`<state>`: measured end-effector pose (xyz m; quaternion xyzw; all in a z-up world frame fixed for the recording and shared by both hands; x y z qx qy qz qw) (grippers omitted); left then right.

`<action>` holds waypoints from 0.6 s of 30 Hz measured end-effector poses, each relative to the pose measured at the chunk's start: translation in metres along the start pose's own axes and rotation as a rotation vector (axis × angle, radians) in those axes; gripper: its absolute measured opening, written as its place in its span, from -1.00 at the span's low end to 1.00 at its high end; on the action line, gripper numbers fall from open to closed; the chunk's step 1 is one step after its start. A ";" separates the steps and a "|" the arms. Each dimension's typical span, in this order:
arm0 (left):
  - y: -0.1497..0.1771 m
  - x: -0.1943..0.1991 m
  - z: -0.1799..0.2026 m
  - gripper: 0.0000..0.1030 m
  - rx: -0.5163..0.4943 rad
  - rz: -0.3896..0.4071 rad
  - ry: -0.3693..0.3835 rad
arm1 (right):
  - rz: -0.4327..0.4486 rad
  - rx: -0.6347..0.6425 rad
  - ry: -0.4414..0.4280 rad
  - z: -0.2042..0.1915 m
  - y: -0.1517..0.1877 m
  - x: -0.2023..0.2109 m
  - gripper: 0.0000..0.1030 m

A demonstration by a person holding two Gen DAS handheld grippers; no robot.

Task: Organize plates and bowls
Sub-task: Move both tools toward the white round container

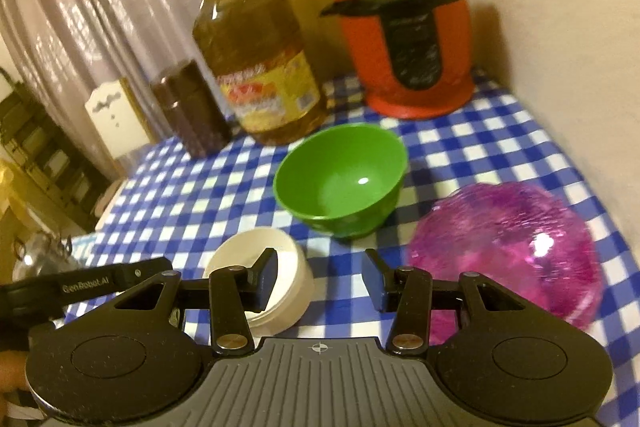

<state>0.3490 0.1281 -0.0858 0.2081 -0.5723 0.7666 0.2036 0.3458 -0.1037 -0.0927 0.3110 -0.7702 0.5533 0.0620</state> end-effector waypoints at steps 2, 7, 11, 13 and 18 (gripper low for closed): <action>-0.002 -0.004 -0.005 -0.53 -0.007 0.001 -0.011 | -0.015 0.017 -0.004 -0.005 0.005 -0.012 -0.09; 0.000 -0.019 -0.014 -0.53 -0.002 -0.022 -0.020 | -0.058 0.023 -0.030 -0.010 0.020 -0.035 -0.09; 0.006 -0.033 -0.020 -0.53 -0.012 -0.053 -0.041 | -0.098 0.024 -0.025 -0.011 0.030 -0.051 -0.09; 0.008 -0.037 -0.023 -0.53 -0.005 -0.065 -0.042 | -0.107 0.016 -0.034 -0.011 0.031 -0.057 -0.09; 0.010 -0.045 -0.023 -0.53 0.001 -0.080 -0.040 | -0.105 0.036 -0.043 -0.018 0.029 -0.066 -0.09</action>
Point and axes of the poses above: each gripper's, at about its wrist camera, not at the fingertips, and x roughly against the way its jaws point, z to its right, y to its underside, the point moved 6 cm from there along -x, roughly the way its jaws point, and after that the axes turned 12 degrees about z, right-handed, at the moved point
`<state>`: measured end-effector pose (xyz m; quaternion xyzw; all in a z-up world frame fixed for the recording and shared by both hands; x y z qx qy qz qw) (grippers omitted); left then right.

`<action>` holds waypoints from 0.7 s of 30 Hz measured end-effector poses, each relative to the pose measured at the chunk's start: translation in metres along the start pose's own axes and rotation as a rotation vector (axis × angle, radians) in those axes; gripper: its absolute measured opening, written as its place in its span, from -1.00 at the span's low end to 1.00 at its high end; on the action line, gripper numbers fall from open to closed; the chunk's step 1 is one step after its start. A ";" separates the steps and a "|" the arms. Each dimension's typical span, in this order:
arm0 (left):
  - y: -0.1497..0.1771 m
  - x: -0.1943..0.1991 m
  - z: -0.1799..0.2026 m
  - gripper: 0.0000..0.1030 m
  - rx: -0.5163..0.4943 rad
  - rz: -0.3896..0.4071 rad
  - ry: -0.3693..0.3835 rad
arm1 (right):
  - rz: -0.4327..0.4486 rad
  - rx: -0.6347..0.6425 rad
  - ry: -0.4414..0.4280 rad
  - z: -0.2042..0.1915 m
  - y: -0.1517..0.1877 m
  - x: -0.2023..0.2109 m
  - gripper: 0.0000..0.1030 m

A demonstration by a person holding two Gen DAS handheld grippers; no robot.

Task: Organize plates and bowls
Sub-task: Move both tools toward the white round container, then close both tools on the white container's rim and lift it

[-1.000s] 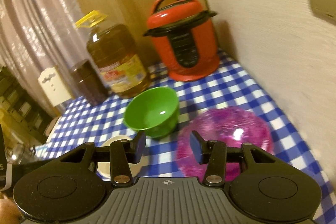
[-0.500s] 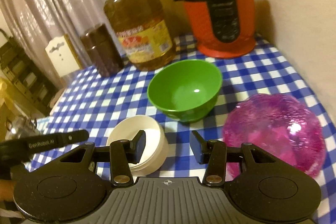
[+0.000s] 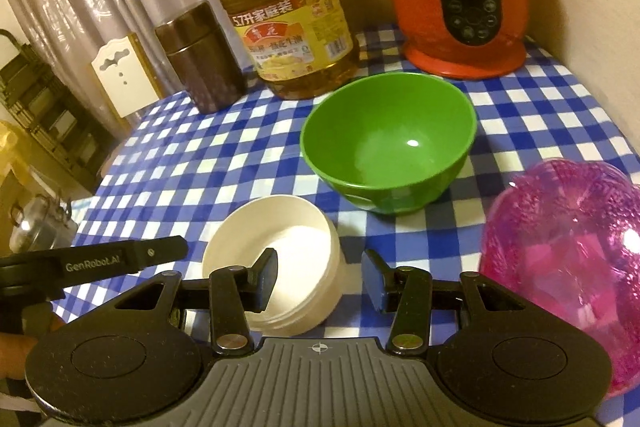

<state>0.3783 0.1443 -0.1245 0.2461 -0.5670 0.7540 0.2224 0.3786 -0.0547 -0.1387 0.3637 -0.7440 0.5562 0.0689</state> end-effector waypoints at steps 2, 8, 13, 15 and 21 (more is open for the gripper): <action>0.001 -0.003 0.000 -0.53 0.000 -0.006 0.000 | -0.011 -0.001 -0.012 -0.003 0.001 -0.005 -0.09; 0.003 -0.015 -0.004 -0.53 0.008 -0.024 -0.008 | -0.031 0.013 -0.019 -0.005 0.002 -0.018 -0.09; 0.004 -0.023 -0.004 -0.53 0.014 -0.040 -0.003 | -0.047 0.013 -0.019 -0.003 0.004 -0.028 -0.09; 0.004 -0.027 -0.003 -0.53 0.014 -0.044 -0.001 | -0.053 -0.001 -0.025 -0.002 0.004 -0.032 -0.09; 0.008 -0.037 0.002 -0.53 0.008 -0.069 0.012 | -0.069 -0.046 -0.054 0.000 0.004 -0.040 -0.10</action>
Point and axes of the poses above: each gripper's, at about its wrist camera, not at the fingertips, and x roughly against the way its jaws point, z to its right, y to its underside, the point moved 6 cm from there along -x, roughly the way its jaws point, and after that the axes turned 12 degrees about z, right-handed, at the moved point
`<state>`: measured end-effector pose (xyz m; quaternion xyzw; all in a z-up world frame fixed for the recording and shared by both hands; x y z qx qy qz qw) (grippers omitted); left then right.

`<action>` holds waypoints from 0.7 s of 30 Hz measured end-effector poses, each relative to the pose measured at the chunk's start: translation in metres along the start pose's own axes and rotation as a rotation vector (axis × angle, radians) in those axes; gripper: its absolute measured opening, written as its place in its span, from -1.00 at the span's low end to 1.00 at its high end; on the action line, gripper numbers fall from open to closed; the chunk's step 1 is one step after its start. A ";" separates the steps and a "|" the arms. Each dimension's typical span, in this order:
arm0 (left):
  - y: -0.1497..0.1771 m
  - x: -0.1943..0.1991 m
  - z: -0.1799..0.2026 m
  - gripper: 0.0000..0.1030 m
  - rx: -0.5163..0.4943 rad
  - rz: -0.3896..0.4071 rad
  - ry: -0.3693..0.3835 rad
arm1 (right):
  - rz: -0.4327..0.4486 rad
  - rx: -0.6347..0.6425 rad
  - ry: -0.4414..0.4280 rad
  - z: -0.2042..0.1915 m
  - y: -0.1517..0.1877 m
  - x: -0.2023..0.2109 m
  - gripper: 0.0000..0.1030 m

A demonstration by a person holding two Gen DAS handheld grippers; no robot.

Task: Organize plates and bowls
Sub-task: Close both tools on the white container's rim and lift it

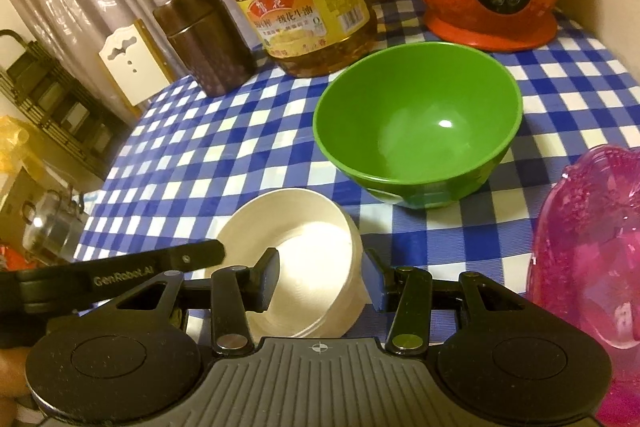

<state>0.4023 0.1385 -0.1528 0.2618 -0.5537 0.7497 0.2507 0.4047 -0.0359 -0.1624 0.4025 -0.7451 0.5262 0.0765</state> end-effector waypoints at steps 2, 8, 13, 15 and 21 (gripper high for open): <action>0.001 -0.003 0.001 -0.53 -0.003 -0.007 0.005 | -0.007 -0.005 -0.001 0.001 0.001 -0.003 -0.10; 0.005 -0.013 0.003 -0.54 -0.016 -0.035 0.014 | -0.034 0.010 0.024 0.004 0.005 -0.011 -0.10; 0.010 -0.020 0.006 -0.60 -0.028 -0.062 0.025 | -0.052 0.026 0.039 0.005 0.010 -0.013 -0.14; 0.012 -0.022 0.009 -0.62 -0.041 -0.065 0.024 | -0.061 0.031 0.047 0.006 0.012 -0.015 -0.23; 0.012 -0.022 0.009 -0.79 -0.059 -0.066 0.006 | -0.070 0.040 0.065 0.008 0.015 -0.015 -0.51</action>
Point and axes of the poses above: each gripper's, at about its wrist camera, not at the fingertips, and x roughly against the way its jaws point, z to its right, y to its underside, the point moved 6 cm from there along -x, roughly the way its jaws point, and after that the axes turned 12 degrees about z, right-handed, at the moved point
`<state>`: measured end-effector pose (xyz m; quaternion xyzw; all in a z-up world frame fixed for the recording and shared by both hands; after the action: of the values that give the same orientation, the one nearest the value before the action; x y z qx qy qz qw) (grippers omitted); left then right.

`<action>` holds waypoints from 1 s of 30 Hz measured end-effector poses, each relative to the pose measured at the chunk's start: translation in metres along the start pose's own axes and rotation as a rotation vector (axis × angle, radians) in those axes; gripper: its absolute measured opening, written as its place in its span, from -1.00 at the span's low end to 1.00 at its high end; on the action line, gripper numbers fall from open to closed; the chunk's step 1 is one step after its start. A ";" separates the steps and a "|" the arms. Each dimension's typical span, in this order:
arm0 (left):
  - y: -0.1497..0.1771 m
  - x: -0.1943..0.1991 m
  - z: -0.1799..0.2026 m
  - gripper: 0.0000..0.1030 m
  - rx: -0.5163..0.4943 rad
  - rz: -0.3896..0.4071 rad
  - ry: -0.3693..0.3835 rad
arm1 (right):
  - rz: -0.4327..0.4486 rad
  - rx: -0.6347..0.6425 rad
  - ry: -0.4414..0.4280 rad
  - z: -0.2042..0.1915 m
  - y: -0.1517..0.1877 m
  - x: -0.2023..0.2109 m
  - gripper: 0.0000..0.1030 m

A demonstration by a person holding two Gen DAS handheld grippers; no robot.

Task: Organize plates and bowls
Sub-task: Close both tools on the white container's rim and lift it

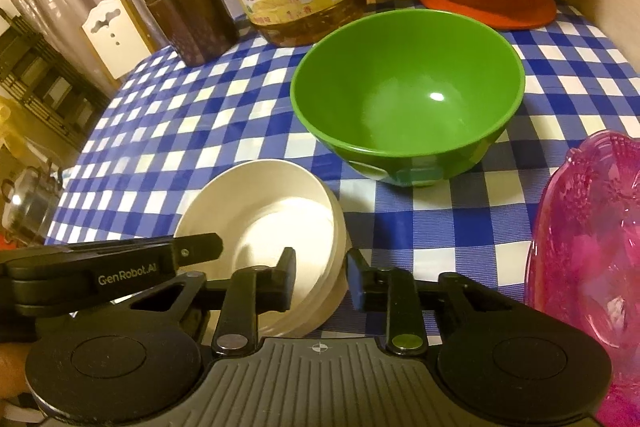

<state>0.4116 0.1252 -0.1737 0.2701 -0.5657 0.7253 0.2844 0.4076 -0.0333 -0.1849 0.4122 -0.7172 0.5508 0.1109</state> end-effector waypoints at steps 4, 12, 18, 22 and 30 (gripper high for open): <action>0.000 0.000 -0.001 -0.79 -0.002 0.001 -0.001 | 0.000 0.003 0.011 0.002 0.000 0.000 -0.62; -0.010 0.015 0.003 -0.81 -0.017 0.037 0.003 | 0.016 -0.001 0.028 0.005 -0.003 0.007 -0.78; -0.010 0.022 0.002 -0.83 -0.029 0.032 -0.009 | 0.027 -0.004 0.011 -0.001 -0.005 0.014 -0.78; -0.012 0.031 -0.001 -0.83 -0.023 0.048 -0.009 | 0.044 -0.007 -0.004 -0.006 -0.009 0.021 -0.78; -0.026 0.060 0.006 -0.83 -0.028 0.127 -0.012 | 0.111 0.001 -0.031 -0.017 -0.023 0.041 -0.78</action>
<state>0.3888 0.1307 -0.1124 0.2338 -0.5936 0.7323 0.2382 0.3931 -0.0389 -0.1377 0.3805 -0.7403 0.5498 0.0691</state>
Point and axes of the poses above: each gripper's, at about its wrist camera, not at the fingertips, and x roughly against the way its jaws point, z to its right, y to its underside, the point moved 6 cm from there along -x, roughly the way its jaws point, and after that the axes turned 12 degrees about z, right-handed, at the moved point
